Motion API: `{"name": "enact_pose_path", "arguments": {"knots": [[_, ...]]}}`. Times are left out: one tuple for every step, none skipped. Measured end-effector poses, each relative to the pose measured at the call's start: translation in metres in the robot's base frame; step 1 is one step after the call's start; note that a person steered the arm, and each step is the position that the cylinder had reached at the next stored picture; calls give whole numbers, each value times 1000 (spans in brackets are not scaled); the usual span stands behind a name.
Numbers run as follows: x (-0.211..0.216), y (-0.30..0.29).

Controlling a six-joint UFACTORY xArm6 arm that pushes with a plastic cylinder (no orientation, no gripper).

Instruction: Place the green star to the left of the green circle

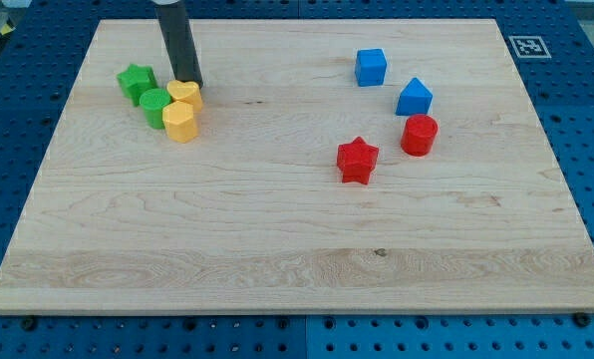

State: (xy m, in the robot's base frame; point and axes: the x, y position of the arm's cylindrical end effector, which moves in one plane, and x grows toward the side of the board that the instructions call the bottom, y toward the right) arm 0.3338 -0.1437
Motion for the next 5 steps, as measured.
{"name": "enact_pose_path", "arguments": {"knots": [[-14, -2], [-41, -17], [-43, -60], [-43, -78], [-42, -78]]}}
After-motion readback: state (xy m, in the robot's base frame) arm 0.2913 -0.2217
